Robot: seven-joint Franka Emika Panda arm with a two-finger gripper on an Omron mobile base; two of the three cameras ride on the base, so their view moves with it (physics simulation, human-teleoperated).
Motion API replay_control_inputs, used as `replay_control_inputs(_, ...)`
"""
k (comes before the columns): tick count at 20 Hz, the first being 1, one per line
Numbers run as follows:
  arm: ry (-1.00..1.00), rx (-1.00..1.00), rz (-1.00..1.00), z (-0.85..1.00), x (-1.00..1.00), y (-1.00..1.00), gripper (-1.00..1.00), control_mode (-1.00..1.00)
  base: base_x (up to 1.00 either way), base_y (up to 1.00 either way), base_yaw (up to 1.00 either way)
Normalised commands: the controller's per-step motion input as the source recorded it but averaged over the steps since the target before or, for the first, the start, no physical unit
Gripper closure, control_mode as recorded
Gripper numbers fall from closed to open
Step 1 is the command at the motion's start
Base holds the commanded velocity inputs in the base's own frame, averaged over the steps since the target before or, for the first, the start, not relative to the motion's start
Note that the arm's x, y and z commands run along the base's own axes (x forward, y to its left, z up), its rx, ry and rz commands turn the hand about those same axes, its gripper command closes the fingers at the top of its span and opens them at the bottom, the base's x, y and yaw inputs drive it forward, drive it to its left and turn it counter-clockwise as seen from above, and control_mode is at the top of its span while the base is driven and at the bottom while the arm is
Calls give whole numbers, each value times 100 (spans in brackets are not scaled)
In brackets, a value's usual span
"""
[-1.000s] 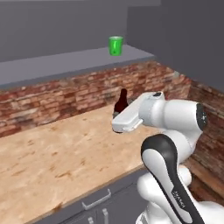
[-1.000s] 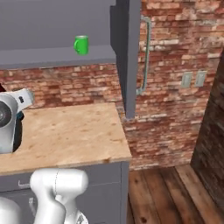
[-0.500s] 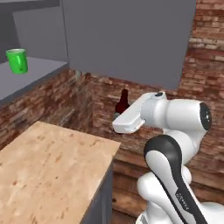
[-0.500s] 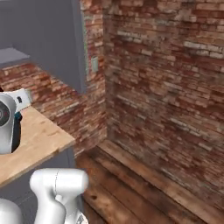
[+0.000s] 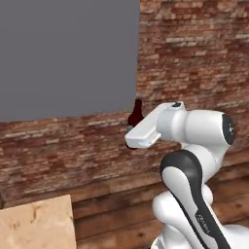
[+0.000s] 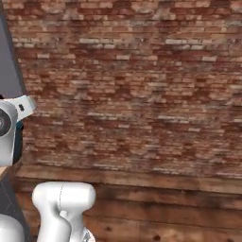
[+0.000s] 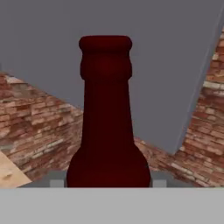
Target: Open the cabinet directly in front. Then move the beer and the mug to the dining counter with the jar on it.
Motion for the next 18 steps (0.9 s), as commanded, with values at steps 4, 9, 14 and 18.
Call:
replay_control_inputs(4,0,0,0,0,0,0,100,100,0,0,-100)
replay_control_inputs(9,0,0,0,0,0,0,100,100,-9,1,-100)
replay_control_inputs(14,0,0,0,0,0,0,100,100,-17,0,-98)
replay_control_inputs(18,0,0,0,0,0,0,100,100,-21,0,-99)
